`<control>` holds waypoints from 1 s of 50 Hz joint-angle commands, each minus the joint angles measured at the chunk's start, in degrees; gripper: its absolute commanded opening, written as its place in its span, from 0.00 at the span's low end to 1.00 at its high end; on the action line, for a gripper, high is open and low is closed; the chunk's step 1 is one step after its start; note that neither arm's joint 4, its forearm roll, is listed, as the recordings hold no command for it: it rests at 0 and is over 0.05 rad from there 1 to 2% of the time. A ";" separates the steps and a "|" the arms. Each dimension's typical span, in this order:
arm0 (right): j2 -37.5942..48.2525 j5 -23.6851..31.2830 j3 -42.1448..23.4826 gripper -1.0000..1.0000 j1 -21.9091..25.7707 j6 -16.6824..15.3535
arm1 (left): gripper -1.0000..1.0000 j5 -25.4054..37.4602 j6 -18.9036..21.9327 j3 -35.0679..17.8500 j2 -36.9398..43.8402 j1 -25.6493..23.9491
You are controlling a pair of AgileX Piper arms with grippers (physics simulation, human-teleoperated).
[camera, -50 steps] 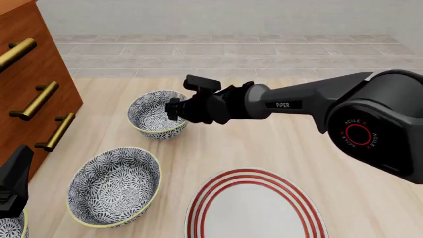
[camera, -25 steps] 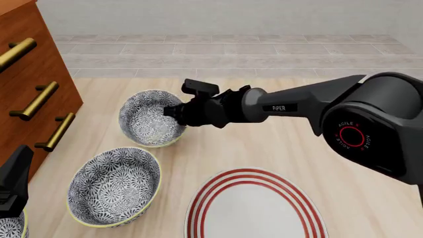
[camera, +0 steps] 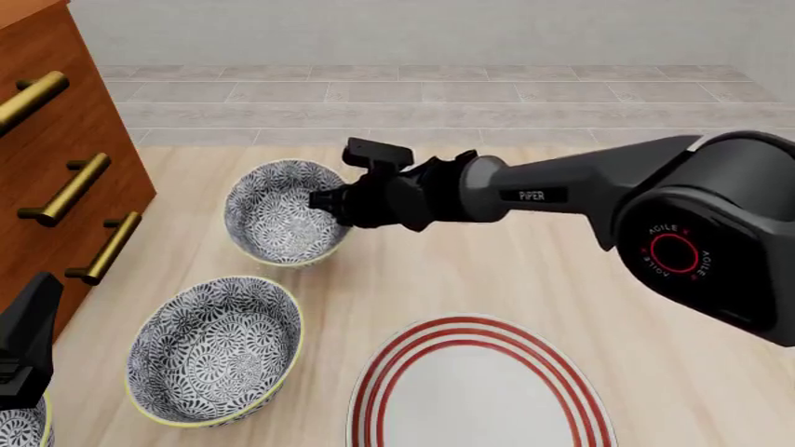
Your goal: Pick up the bowl and put it in the front on the plate.
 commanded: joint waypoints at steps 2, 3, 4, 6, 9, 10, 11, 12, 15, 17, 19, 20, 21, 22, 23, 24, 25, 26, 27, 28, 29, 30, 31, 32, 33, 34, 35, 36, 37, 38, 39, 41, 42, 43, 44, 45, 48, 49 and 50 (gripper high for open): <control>-2.01 1.10 -1.08 0.00 -0.73 -0.40 | 1.00 0.00 0.00 0.00 0.00 0.00; -2.14 1.12 -1.06 0.00 -0.84 -0.49 | 1.00 0.00 0.00 0.00 0.00 0.00; -2.30 1.15 -1.02 0.00 -0.96 -0.61 | 1.00 0.00 0.00 0.00 0.00 0.00; -2.62 1.30 -0.96 0.00 -1.11 -0.66 | 1.00 0.00 0.00 0.00 0.00 0.00; -3.49 1.13 -0.49 0.00 -1.16 -0.60 | 1.00 0.00 0.00 0.00 0.00 0.00; -3.76 0.98 -0.28 0.00 -1.13 -0.40 | 1.00 0.00 0.00 0.00 0.00 0.00; -4.00 0.98 -0.18 0.00 -1.13 -0.25 | 1.00 0.00 0.00 0.00 0.00 0.00; -4.59 0.61 0.25 0.00 -0.95 0.01 | 1.00 0.00 0.00 0.00 0.00 0.00; -5.32 0.27 0.85 0.00 -0.27 0.48 | 1.00 0.00 0.00 0.00 0.00 0.00; -5.84 -0.01 1.26 0.00 -0.32 0.50 | 1.00 0.00 0.00 0.00 0.00 0.00; -6.06 -0.12 1.46 0.00 -0.46 0.61 | 1.00 0.00 0.00 0.00 0.00 0.00; -6.06 -0.12 1.46 0.00 -0.46 0.61 | 1.00 0.00 0.00 0.00 0.00 0.00; -6.23 0.09 1.32 0.00 -0.85 0.60 | 1.00 0.00 0.00 0.00 0.00 0.00; -6.32 0.18 1.33 0.00 -1.00 0.69 | 1.00 0.00 0.00 0.00 0.00 0.00; -6.28 0.59 1.09 0.00 -1.38 0.45 | 1.00 0.00 0.00 0.00 0.00 0.00; -6.37 0.95 0.99 0.00 -1.49 0.36 | 1.00 0.00 0.00 0.00 0.00 0.00; -6.38 1.30 0.83 0.00 -1.66 0.21 | 1.00 0.00 0.00 0.00 0.00 0.00; -6.35 1.90 0.52 0.00 -2.16 -0.13 | 1.00 0.00 0.00 0.00 0.00 0.00; -6.43 2.16 0.42 0.00 -2.21 -0.26 | 1.00 0.00 0.00 0.00 0.00 0.00; -6.48 2.90 0.08 0.00 -2.49 -0.69 | 1.00 0.00 0.00 0.00 0.00 0.00; -6.65 3.82 -0.42 0.00 -3.22 -1.55 | 1.00 0.00 0.00 0.00 0.00 0.00; -6.65 3.83 -0.44 0.00 -3.22 -1.55 | 1.00 0.00 0.00 0.00 0.00 0.00; -6.99 3.98 -0.41 0.00 -3.19 -1.89 | 1.00 0.00 0.00 0.00 0.00 0.00; -7.43 4.71 -0.57 0.00 -3.68 -2.31 | 1.00 0.00 0.00 0.00 0.00 0.00; -7.69 4.91 -0.47 0.00 -3.68 -2.14 | 1.00 0.00 0.00 0.00 0.00 0.00; -7.92 5.06 -0.40 0.00 -3.73 -2.23 | 1.00 0.00 0.00 0.00 0.00 0.00; -7.15 7.55 -1.69 0.00 -3.62 -2.57 | 1.00 0.00 0.00 0.00 0.00 0.00; -8.06 6.62 -0.74 0.00 -3.68 -2.09 | 1.00 0.00 0.00 0.00 0.00 0.00; -8.48 6.84 -0.63 0.00 -3.85 -2.48 | 1.00 0.00 0.00 0.00 0.00 0.00; -8.77 6.91 -0.47 0.00 -3.81 -2.53 | 1.00 0.00 0.00 0.00 0.00 0.00; -9.00 7.31 -0.43 0.00 -3.84 -2.61 | 1.00 0.00 0.00 0.00 0.00 0.00; -9.64 7.82 -0.18 0.00 -3.93 -2.97 | 1.00 0.00 0.00 0.00 0.00 0.00; -9.73 8.32 -0.22 0.00 -4.02 -3.00 | 1.00 0.00 0.00 0.00 0.00 0.00; -10.07 8.55 0.04 0.00 -3.94 -2.93 | 1.00 0.00 0.00 0.00 0.00 0.00; -10.20 8.79 0.14 0.00 -4.18 -2.74 | 1.00 0.00 0.00 0.00 0.00 0.00; -10.36 9.25 0.18 0.00 -4.50 -2.69 | 1.00 0.00 0.00 0.00 0.00 0.00; -11.87 9.79 1.13 0.00 -4.78 -3.06 | 1.00 0.00 0.00 0.00 0.00 0.00; -12.24 10.08 1.36 0.00 -4.78 -3.12 | 1.00 0.00 0.00 0.00 0.00 0.00; -12.97 10.36 1.94 0.00 -4.87 -2.96 | 1.00 0.00 0.00 0.00 0.00 0.00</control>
